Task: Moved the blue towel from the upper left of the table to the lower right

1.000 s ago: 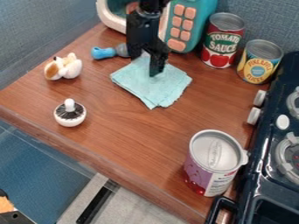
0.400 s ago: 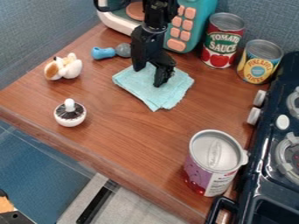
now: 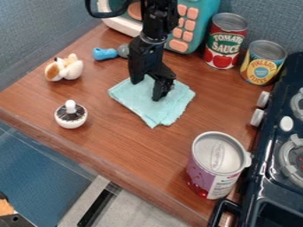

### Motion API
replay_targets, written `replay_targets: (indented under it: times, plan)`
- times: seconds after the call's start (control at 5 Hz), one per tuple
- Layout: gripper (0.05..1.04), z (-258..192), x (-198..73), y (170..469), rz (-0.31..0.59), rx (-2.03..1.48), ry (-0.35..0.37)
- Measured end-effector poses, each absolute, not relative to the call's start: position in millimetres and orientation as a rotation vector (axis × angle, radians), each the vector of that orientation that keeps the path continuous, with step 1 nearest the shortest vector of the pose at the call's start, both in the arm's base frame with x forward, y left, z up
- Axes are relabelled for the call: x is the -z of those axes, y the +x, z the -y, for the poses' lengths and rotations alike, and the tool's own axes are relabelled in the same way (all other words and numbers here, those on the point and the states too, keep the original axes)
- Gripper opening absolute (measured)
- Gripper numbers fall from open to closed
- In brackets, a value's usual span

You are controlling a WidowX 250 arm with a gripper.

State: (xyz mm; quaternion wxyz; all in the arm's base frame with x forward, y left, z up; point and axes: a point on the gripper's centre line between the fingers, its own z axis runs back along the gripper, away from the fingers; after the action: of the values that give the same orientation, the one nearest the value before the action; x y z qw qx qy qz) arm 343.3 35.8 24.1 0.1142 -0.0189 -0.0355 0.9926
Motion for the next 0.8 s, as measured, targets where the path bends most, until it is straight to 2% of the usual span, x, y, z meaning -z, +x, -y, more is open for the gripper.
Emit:
replay_targets:
  times: [0.2,0.6,0.8]
  plan:
    - [1.001,-27,-25,326,0.152,-2.886,-0.029]
    - [1.001,0,-26,280,0.187,-2.834,0.010]
    - [1.001,6,-25,258,0.159,-2.842,0.032]
